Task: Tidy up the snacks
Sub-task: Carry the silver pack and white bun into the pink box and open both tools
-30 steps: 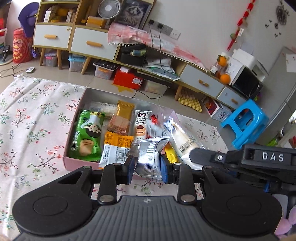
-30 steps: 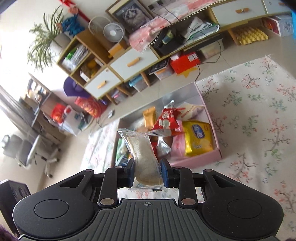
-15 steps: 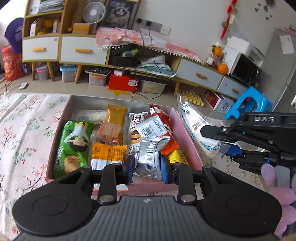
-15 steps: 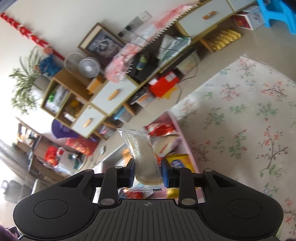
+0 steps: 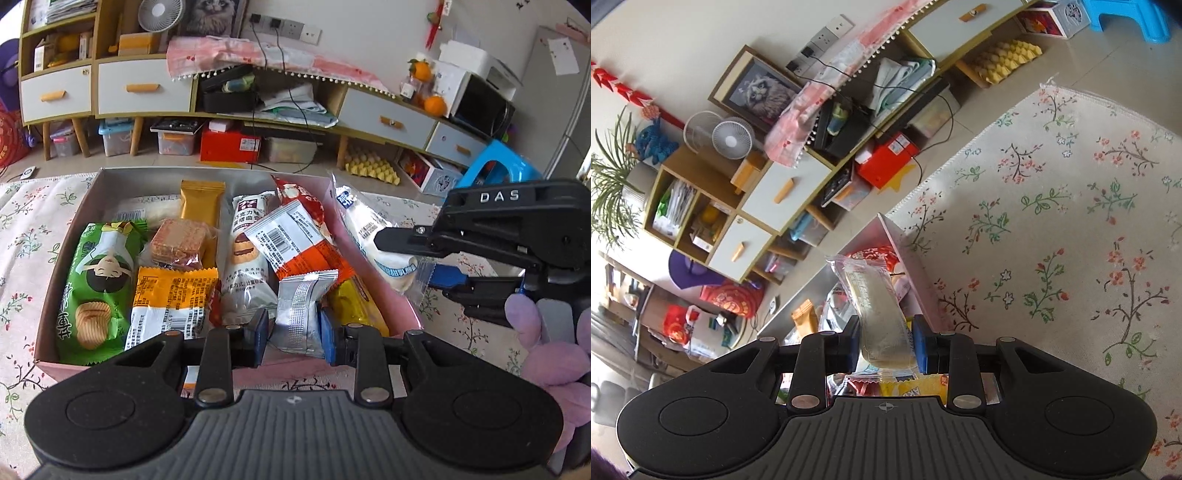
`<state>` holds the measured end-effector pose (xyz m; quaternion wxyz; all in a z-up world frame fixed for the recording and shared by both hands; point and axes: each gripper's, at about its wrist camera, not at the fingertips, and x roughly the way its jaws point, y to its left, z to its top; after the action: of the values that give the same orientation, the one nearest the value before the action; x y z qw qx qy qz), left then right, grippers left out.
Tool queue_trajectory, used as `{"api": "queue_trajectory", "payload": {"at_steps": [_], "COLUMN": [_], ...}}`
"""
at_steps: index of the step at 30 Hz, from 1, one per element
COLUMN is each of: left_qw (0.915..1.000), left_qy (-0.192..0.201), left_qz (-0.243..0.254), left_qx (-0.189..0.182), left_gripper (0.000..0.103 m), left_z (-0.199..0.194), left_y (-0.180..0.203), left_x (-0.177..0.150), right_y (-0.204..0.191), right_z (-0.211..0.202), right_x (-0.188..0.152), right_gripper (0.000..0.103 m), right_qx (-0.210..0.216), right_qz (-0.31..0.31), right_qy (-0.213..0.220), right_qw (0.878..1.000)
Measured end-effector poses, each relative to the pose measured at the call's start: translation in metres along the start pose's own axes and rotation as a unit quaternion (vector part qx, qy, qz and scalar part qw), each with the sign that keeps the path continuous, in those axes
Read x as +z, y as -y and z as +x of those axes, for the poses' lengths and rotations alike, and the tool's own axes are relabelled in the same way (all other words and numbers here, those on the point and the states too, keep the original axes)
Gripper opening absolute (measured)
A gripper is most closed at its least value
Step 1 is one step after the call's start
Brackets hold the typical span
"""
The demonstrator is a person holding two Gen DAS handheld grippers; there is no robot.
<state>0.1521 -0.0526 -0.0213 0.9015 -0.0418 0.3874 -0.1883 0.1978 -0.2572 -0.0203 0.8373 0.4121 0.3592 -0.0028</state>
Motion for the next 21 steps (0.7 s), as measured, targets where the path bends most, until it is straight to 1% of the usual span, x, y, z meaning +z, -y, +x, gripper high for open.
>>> {"api": "queue_trajectory", "payload": {"at_steps": [4, 9, 12, 13, 15, 16, 17, 19, 21], "left_qw": [0.9999, 1.0000, 1.0000, 0.9999, 0.9999, 0.9999, 0.9998, 0.9999, 0.9999], "left_qy": [-0.002, -0.003, -0.003, -0.001, 0.001, 0.002, 0.005, 0.008, 0.011], "left_qz": [-0.010, -0.004, -0.007, -0.008, -0.012, -0.015, -0.015, -0.011, -0.005], "left_qx": [-0.001, 0.005, 0.006, 0.007, 0.008, 0.008, 0.007, 0.007, 0.009], "left_gripper": [0.027, 0.028, 0.030, 0.033, 0.042, 0.049, 0.054, 0.059, 0.065], "left_z": [0.002, 0.004, 0.004, 0.003, 0.002, 0.001, -0.001, -0.005, -0.010], "left_y": [0.000, 0.002, 0.002, 0.002, 0.004, 0.004, 0.006, 0.009, 0.011], "left_x": [0.000, -0.002, -0.001, -0.001, 0.000, 0.000, 0.000, 0.001, 0.001], "right_y": [0.001, -0.005, -0.006, -0.006, -0.006, -0.007, -0.009, -0.011, -0.015], "right_z": [0.005, 0.008, 0.007, 0.007, 0.005, 0.003, 0.000, -0.006, -0.012], "right_x": [-0.001, -0.004, -0.003, -0.003, -0.002, -0.002, -0.002, -0.001, 0.000], "right_gripper": [0.029, 0.029, 0.031, 0.031, 0.033, 0.036, 0.039, 0.052, 0.057], "right_qx": [-0.002, -0.015, -0.012, -0.012, -0.012, -0.010, -0.010, -0.004, 0.002], "right_qz": [0.007, -0.023, -0.023, -0.022, -0.023, -0.026, -0.029, -0.038, -0.047], "right_qy": [-0.004, -0.005, -0.003, -0.001, 0.001, 0.003, 0.006, 0.015, 0.021], "right_qw": [1.000, 1.000, 1.000, 1.000, 1.000, 1.000, 1.000, 0.999, 0.999]}}
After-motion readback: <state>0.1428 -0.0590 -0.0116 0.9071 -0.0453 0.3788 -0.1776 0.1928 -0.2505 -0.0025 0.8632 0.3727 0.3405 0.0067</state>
